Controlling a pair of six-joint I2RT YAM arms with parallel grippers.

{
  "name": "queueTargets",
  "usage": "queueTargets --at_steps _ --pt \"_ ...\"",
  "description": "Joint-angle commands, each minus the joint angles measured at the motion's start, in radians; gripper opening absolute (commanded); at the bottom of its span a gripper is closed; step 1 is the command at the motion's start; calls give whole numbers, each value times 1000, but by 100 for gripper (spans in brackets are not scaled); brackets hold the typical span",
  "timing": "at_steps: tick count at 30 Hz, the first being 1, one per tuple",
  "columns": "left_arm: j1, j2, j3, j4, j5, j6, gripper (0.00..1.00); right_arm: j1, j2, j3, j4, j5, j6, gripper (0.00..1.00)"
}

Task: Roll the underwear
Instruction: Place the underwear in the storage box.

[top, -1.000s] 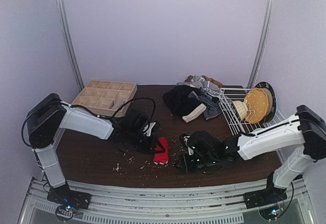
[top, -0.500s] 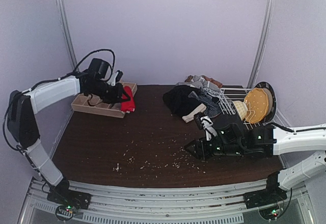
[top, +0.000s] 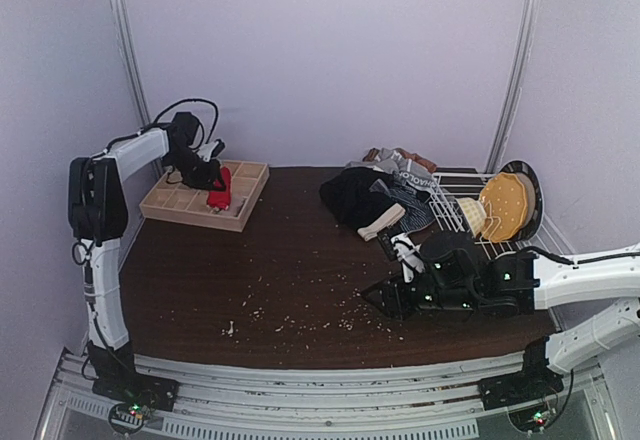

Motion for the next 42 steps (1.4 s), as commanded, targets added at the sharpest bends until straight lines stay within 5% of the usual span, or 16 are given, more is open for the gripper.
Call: queueTargets --at_steps 1,21,30,42 --pt "17 29 72 -106 -63 126 0 -6 -10 -26 7 -20 -27 41" --pt "56 157 218 -161 -271 243 0 -5 27 -87 88 -53 -25 41" --pt "64 211 206 -150 -156 227 0 -6 62 -71 101 -56 -27 41" --pt "66 297 223 -168 -178 222 0 -6 74 -62 95 -55 -24 41"
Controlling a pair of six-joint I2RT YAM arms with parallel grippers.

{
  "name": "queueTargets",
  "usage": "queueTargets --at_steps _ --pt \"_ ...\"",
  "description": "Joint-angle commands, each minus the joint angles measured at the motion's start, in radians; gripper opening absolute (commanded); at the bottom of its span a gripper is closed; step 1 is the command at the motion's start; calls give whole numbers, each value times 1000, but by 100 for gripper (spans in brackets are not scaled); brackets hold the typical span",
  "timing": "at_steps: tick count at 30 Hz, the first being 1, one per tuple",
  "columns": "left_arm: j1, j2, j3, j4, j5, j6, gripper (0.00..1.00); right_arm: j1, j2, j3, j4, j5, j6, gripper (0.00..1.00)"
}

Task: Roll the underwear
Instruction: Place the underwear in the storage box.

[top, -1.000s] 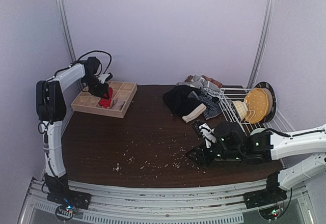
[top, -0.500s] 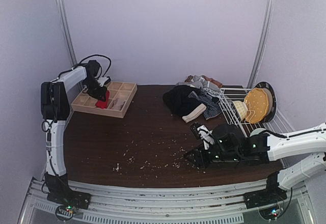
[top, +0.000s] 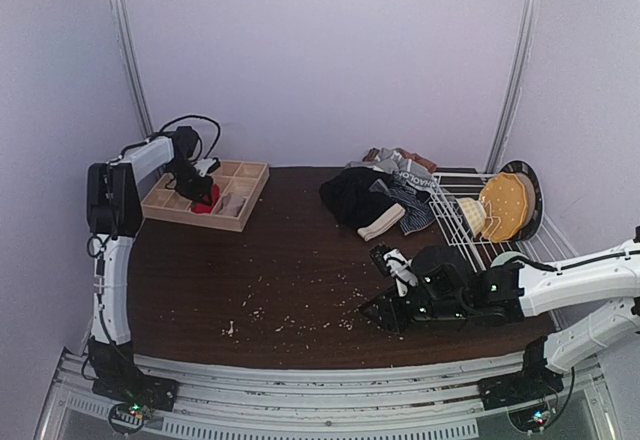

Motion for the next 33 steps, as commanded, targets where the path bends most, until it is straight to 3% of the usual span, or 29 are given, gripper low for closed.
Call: queueTargets --at_steps 1,12,24,29,33 --pt "5 51 -1 -26 1 0 0 -3 8 13 5 -4 -2 40" --pt "15 72 -79 -37 0 -25 0 -3 31 22 13 -12 5 41" --pt "26 138 32 -150 -8 -83 0 -3 22 15 17 -6 14 41" --pt "24 151 63 -182 -26 -106 32 -3 8 14 8 0 13 40" --pt "25 128 28 -176 -48 -111 42 -3 -8 17 -3 10 9 41"
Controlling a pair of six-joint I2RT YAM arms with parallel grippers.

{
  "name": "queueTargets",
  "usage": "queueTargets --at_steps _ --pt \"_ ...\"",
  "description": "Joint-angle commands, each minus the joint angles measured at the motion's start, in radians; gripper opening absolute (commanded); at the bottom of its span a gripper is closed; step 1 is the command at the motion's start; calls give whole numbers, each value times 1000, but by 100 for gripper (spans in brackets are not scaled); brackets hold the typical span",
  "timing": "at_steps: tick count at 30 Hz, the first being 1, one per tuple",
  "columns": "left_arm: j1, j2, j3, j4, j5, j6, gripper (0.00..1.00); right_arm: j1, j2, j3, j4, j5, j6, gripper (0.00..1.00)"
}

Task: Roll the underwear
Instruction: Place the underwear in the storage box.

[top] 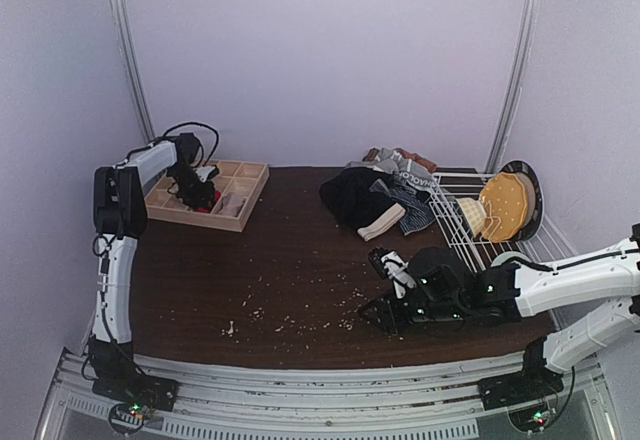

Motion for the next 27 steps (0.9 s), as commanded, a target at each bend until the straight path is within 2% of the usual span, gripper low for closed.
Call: queueTargets --at_steps 1,10,11,12,27 --pt "14 31 -64 -93 -54 -21 43 -4 -32 15 -10 21 2 41" --pt "13 -129 -196 13 -18 -35 56 -3 -40 30 -33 38 -9 41" --pt "12 -139 -196 13 -12 -37 85 -3 -40 32 -33 38 -9 41" --pt "10 -147 -197 14 -11 -39 96 -4 -40 32 -32 41 -10 41" --pt "3 -267 -271 91 -76 -70 98 -4 -53 16 -24 44 -2 41"
